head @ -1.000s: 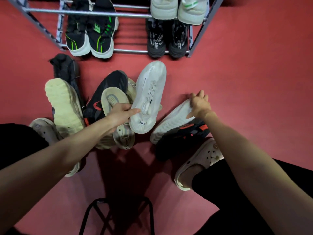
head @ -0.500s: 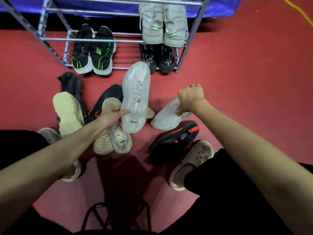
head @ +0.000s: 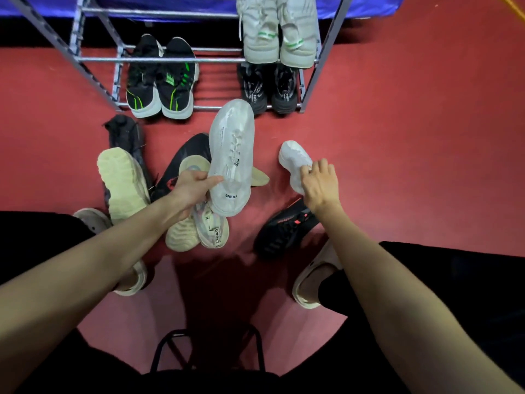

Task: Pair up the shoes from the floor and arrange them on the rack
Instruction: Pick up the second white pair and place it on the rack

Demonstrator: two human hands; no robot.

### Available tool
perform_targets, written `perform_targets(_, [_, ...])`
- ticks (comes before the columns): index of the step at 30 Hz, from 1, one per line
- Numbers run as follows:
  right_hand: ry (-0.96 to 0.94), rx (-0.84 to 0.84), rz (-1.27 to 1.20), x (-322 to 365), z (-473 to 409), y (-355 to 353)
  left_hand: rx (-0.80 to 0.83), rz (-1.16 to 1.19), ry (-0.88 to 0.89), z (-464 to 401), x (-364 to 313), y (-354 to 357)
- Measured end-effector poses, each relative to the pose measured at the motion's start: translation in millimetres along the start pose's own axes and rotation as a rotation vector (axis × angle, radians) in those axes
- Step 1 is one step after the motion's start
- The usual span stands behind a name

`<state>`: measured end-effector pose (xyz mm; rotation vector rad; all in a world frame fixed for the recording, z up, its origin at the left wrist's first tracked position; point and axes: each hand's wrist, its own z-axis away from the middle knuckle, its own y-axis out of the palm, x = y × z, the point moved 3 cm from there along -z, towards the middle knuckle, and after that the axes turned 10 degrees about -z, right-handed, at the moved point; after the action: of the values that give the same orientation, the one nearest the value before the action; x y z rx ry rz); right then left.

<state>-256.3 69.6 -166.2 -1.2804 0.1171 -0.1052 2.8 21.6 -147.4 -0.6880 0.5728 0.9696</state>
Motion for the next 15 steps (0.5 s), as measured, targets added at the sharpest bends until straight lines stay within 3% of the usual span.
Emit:
perform_targets(7, [0.041,0.216,-0.125,7,38,64,-0.001,-0.038,-0.027,-11,11,-1])
perform_targets(15, [0.409,0.04,-0.386,11,40,78,-0.017,-0.072,-0.074,-13,19,-1])
